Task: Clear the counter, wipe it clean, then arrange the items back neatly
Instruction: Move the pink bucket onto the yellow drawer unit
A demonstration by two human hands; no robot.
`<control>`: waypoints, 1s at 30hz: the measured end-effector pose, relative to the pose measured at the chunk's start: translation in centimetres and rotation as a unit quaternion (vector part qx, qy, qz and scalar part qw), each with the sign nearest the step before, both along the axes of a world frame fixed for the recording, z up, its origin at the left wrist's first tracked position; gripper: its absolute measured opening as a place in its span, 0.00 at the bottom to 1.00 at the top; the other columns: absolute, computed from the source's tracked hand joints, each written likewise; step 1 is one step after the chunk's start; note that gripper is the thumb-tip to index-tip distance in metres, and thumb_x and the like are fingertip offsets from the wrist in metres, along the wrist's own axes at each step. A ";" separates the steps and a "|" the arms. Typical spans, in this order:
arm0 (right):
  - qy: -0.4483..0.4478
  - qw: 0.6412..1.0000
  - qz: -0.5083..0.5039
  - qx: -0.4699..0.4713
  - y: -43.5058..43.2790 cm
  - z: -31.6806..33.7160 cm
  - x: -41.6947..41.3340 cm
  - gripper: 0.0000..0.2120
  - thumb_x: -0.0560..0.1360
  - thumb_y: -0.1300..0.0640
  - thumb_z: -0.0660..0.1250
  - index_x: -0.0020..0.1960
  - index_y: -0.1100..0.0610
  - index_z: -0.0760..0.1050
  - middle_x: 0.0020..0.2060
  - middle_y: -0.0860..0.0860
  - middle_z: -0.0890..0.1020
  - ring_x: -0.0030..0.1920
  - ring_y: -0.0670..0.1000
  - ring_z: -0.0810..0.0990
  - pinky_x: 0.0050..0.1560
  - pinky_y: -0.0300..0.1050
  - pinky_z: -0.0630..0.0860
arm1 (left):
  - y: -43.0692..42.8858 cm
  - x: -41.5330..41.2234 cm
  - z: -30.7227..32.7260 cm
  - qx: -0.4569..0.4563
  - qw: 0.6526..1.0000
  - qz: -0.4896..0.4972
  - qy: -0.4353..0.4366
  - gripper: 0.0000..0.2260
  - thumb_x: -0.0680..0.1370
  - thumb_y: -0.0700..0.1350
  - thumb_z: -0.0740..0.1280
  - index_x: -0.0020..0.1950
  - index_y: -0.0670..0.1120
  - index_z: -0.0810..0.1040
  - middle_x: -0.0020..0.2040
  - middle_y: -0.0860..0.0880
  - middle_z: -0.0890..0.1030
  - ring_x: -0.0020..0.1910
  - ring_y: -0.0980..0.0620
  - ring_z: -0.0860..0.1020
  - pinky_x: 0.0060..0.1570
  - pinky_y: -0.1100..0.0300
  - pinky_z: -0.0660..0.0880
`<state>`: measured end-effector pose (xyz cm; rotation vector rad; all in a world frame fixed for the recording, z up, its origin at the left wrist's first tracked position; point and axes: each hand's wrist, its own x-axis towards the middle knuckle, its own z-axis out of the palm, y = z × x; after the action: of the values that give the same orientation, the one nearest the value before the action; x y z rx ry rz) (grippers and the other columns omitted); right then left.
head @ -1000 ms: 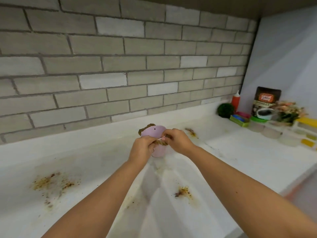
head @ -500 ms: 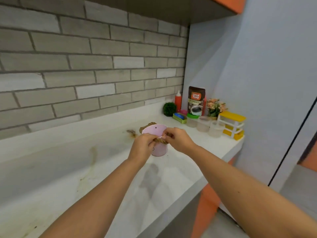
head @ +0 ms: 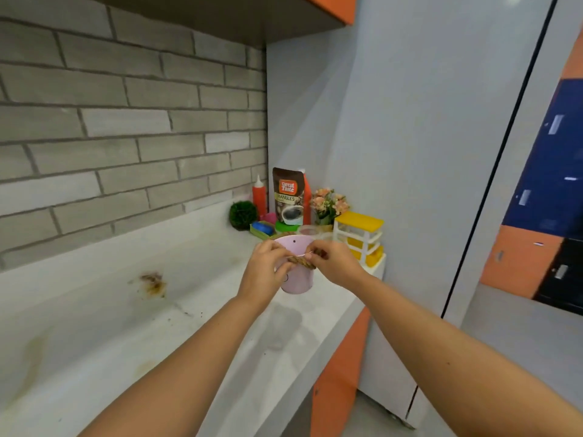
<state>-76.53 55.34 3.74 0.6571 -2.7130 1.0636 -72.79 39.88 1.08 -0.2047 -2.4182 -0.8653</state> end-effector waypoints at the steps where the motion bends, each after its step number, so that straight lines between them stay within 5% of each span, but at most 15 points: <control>1: 0.008 1.000 -0.011 0.002 0.6 0.3 -1.2 0.07 0.77 0.60 0.64 0.48 0.60 0.80 0.41 0.56 0.82 0.40 0.50 0.73 0.36 0.39 0.65 | 0.5 -1.4 0.2 0.016 1.000 -0.001 0.006 0.10 0.73 0.42 0.70 0.54 0.44 0.81 0.55 0.47 0.75 0.58 0.52 0.71 0.53 0.70 0.62; 5: 0.029 0.997 -0.069 -0.020 3.2 1.4 -5.7 0.06 0.76 0.59 0.64 0.49 0.59 0.80 0.37 0.50 0.77 0.39 0.50 0.73 0.33 0.34 0.65 | 2.6 -6.9 0.9 0.105 0.994 0.001 -0.004 0.18 0.73 0.45 0.71 0.62 0.43 0.75 0.59 0.45 0.68 0.57 0.50 0.71 0.56 0.67 0.66; 8: 0.037 0.992 -0.100 -0.060 5.1 2.0 -8.6 0.05 0.76 0.59 0.65 0.48 0.59 0.80 0.36 0.51 0.78 0.38 0.50 0.74 0.37 0.39 0.67 | 4.5 -10.3 1.5 0.152 0.987 -0.027 -0.048 0.19 0.76 0.44 0.67 0.65 0.42 0.71 0.61 0.44 0.71 0.56 0.48 0.75 0.55 0.60 0.72; 12: 0.036 0.988 -0.128 -0.079 7.4 2.8 -12.0 0.06 0.76 0.58 0.66 0.48 0.59 0.80 0.36 0.52 0.78 0.39 0.51 0.75 0.41 0.42 0.70 | 7.1 -13.9 1.8 0.149 0.983 -0.078 -0.077 0.20 0.77 0.43 0.64 0.69 0.42 0.69 0.61 0.44 0.77 0.60 0.48 0.76 0.55 0.60 0.72; 23: 0.030 0.989 -0.134 -0.051 12.9 3.8 -20.5 0.08 0.76 0.57 0.65 0.50 0.60 0.79 0.43 0.58 0.82 0.40 0.52 0.74 0.41 0.40 0.67 | 13.0 -21.4 2.7 0.160 0.977 -0.076 -0.120 0.20 0.80 0.39 0.59 0.72 0.45 0.65 0.69 0.47 0.71 0.67 0.49 0.70 0.62 0.64 0.65; 30: 0.025 0.991 -0.122 -0.045 14.9 3.2 -24.3 0.08 0.76 0.57 0.65 0.51 0.60 0.79 0.45 0.58 0.82 0.42 0.51 0.75 0.41 0.39 0.68 | 15.3 -24.4 2.1 0.158 0.975 -0.059 -0.141 0.21 0.80 0.39 0.58 0.73 0.45 0.63 0.72 0.46 0.67 0.71 0.48 0.65 0.70 0.53 0.63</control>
<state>-100.85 70.24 6.93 0.3224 -2.6008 1.0828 -97.16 55.16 3.18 -0.1105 -2.4968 -1.4019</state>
